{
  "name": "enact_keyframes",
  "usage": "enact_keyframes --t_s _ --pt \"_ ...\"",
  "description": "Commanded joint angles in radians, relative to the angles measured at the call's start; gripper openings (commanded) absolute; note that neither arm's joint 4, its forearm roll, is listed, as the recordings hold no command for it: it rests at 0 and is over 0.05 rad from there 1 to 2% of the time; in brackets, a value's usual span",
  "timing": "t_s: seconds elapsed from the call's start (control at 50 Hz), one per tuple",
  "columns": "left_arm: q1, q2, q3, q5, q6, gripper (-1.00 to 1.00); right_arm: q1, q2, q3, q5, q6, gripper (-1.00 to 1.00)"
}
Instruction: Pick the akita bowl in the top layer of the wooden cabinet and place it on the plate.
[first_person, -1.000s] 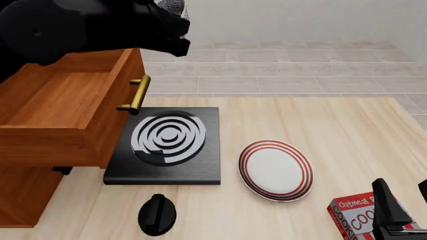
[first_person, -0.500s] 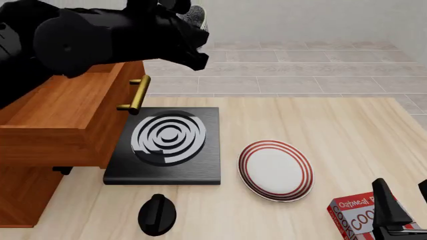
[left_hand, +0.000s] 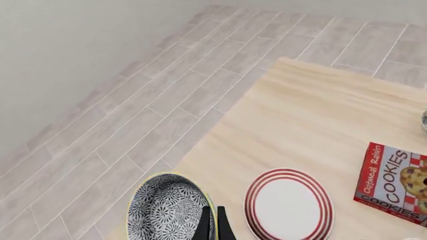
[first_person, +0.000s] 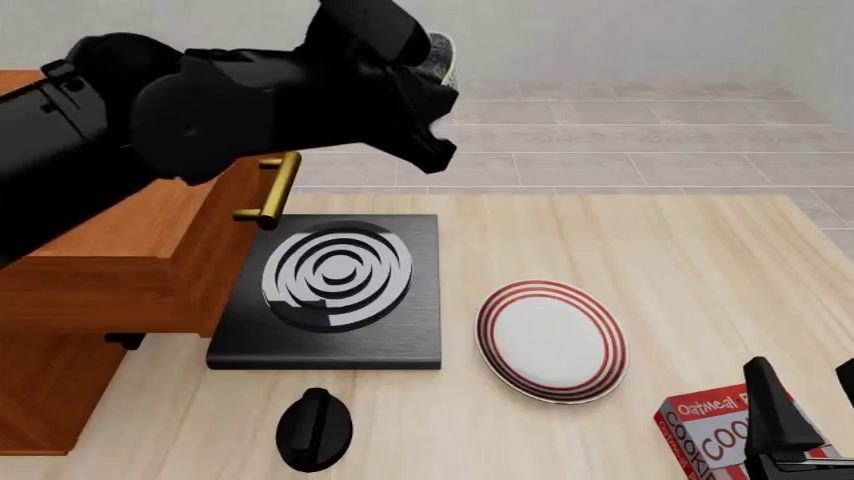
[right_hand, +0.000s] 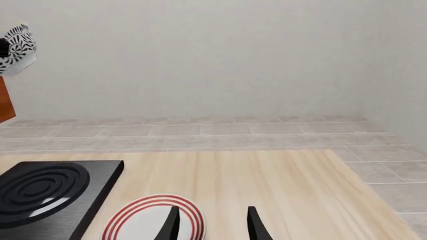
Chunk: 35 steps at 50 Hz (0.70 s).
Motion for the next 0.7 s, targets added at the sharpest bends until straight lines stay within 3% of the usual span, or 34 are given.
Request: enact_keyframes --t_s 0.02,0.7 --pt "-0.028 0.021 -0.002 -0.025 0.019 -1.0 0.0 0.0 0.001 -0.002 0.001 1.0" --pt "-0.07 0.159 0.008 -0.108 0.12 -1.0 -0.002 0.0 0.001 -0.011 0.011 1.0"
